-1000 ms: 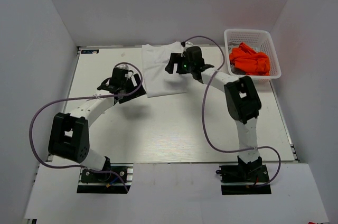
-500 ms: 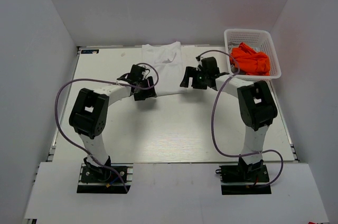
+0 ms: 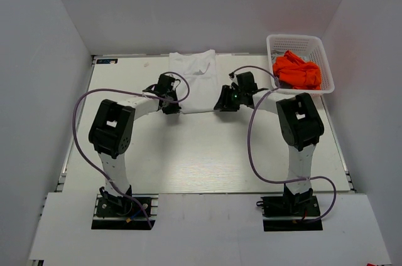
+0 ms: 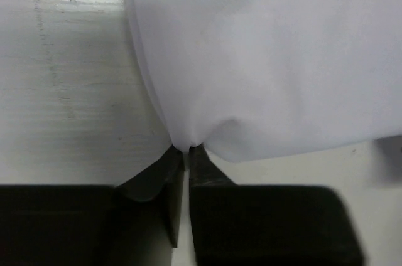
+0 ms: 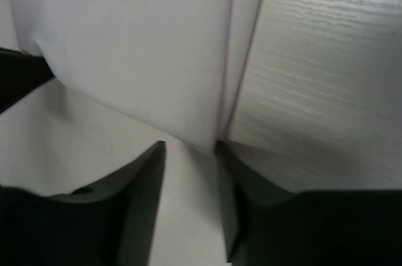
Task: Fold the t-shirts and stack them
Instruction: Grab one side of the 2/3 rectangular tshirt with both arms
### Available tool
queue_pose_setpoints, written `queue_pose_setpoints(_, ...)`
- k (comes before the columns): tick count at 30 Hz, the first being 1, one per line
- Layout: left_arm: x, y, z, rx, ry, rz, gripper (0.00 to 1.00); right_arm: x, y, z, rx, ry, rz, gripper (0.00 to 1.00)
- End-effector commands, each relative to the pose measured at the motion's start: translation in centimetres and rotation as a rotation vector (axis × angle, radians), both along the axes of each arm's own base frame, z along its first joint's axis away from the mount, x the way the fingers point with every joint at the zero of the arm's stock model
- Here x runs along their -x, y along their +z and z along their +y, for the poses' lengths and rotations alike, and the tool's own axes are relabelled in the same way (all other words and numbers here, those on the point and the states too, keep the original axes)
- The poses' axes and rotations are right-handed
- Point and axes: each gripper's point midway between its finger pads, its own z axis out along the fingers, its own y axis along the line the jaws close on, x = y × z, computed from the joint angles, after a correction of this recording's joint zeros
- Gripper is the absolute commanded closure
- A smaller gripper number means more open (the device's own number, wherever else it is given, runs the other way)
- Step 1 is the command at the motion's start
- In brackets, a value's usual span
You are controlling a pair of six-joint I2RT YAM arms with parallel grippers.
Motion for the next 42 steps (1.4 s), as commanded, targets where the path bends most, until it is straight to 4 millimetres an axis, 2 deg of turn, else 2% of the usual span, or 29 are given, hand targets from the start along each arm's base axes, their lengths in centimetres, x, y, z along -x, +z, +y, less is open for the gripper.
queue_pose_setpoints(1, 0.9, -2.0, 0.1, -0.025, -0.010, 0.062, 0.87, 1.5, -2.4, -0.3, 0.030, -0.010, 0.079, 0.63)
queue_pose_setpoints(3, 0.9, -2.0, 0.1, -0.025, -0.010, 0.062, 1.00, 1.0, -2.6, -0.5, 0.035, -0.022, 0.068, 0.76)
queue_pose_setpoints(4, 0.6, -1.9, 0.1, -0.027, -0.020, 0.050, 1.00, 1.1, -2.7, -0.5, 0.036, -0.017, 0.070, 0.86)
queue_pose_setpoints(6, 0.6, -1.9, 0.3, -0.041, -0.021, 0.044, 1.00, 0.1, -2.3, -0.3, 0.030, -0.023, 0.016, 0.98)
queue_pose_setpoints(9, 0.5, -1.0, 0.3, -0.038, -0.030, 0.019, 1.00, -1.0, -1.6, -0.4, 0.036, -0.037, -0.042, 1.00)
queue_pose_setpoints(12, 1.5, 0.1, 0.7, -0.038, -0.030, 0.019, 1.00, -1.0, -0.4, -0.7, 0.047, -0.012, -0.093, 1.00)
queue_pose_setpoints(13, 2.2, 0.2, 0.8, -0.033, -0.036, 0.032, 1.00, -0.9, 1.7, -0.4, 0.034, -0.001, -0.142, 1.00)
queue_pose_setpoints(14, 2.4, 0.6, 0.9, -0.031, -0.036, 0.025, 1.00, 0.4, 0.9, -1.0, 0.061, 0.021, -0.133, 1.00)
queue_pose_setpoints(15, 3.7, 1.2, 0.8, -0.024, -0.052, 0.028, 1.00, 1.0, 1.2, -1.0, 0.063, 0.030, -0.138, 1.00)
queue_pose_setpoints(16, 4.4, 1.8, 0.0, 0.006, -0.069, 0.030, 1.00, 1.5, 2.6, -1.0, 0.057, 0.041, -0.166, 1.00)
queue_pose_setpoints(17, 5.0, 2.1, -0.1, 0.024, -0.080, 0.030, 1.00, 2.8, 3.0, -1.5, 0.063, 0.048, -0.173, 1.00)
queue_pose_setpoints(18, 5.8, 3.4, -1.2, 0.078, -0.103, 0.024, 1.00, 4.1, 3.5, -1.8, 0.060, 0.052, -0.180, 1.00)
queue_pose_setpoints(19, 7.2, 3.6, -1.8, 0.088, -0.132, 0.059, 1.00, 5.5, 3.0, -2.3, 0.069, 0.056, -0.162, 1.00)
queue_pose_setpoints(20, 8.4, 3.7, -2.0, 0.100, -0.137, 0.088, 1.00, 6.8, 4.4, -2.5, 0.056, 0.055, -0.178, 1.00)
queue_pose_setpoints(21, 9.7, 4.9, -2.6, 0.116, -0.159, 0.101, 1.00, 8.2, 3.5, -3.1, 0.082, 0.050, -0.147, 1.00)
queue_pose_setpoints(22, 10.8, 5.0, -2.8, 0.125, -0.177, 0.116, 1.00, 8.8, 3.7, -3.3, 0.083, 0.042, -0.139, 1.00)
queue_pose_setpoints(23, 12.1, 5.0, -2.7, 0.132, -0.179, 0.140, 1.00, 9.9, 5.5, -3.7, 0.073, 0.038, -0.161, 1.00)
queue_pose_setpoints(24, 13.3, 5.4, -3.2, 0.154, -0.200, 0.158, 1.00, 11.6, 4.5, -4.3, 0.089, 0.045, -0.128, 1.00)
queue_pose_setpoints(25, 14.4, 6.6, -2.9, 0.171, -0.200, 0.159, 1.00, 12.3, 4.7, -4.4, 0.089, 0.048, -0.125, 1.00)
queue_pose_setpoints(26, 15.4, 6.9, -2.8, 0.168, -0.211, 0.166, 1.00, 13.1, 7.0, -4.5, 0.064, 0.053, -0.176, 1.00)
queue_pose_setpoints(27, 16.4, 7.9, -3.4, 0.199, -0.234, 0.173, 1.00, 14.6, 6.5, -4.9, 0.078, 0.062, -0.144, 1.00)
queue_pose_setpoints(28, 17.4, 8.2, -3.0, 0.199, -0.237, 0.191, 1.00, 14.7, 8.1, -5.3, 0.074, 0.049, -0.188, 1.00)
queue_pose_setpoints(32, 19.8, 12.2, -3.7, 0.280, -0.311, 0.166, 1.00, 17.0, 11.4, -6.5, 0.075, 0.045, -0.217, 1.00)
queue_pose_setpoints(33, 20.2, 13.1, -3.7, 0.292, -0.319, 0.159, 1.00, 17.7, 13.1, -6.7, 0.055, 0.049, -0.244, 1.00)
queue_pose_setpoints(35, 21.2, 13.9, -3.8, 0.301, -0.338, 0.176, 1.00, 18.0, 14.5, -6.7, 0.033, 0.049, -0.262, 1.00)
queue_pose_setpoints(39, 21.0, 14.8, -3.7, 0.295, -0.333, 0.168, 1.00, 18.4, 15.9, -6.7, 0.003, 0.047, -0.286, 1.00)
queue_pose_setpoints(42, 19.9, 16.5, -4.4, 0.316, -0.343, 0.115, 1.00, 17.5, 17.2, -6.4, -0.025, 0.019, -0.305, 1.00)
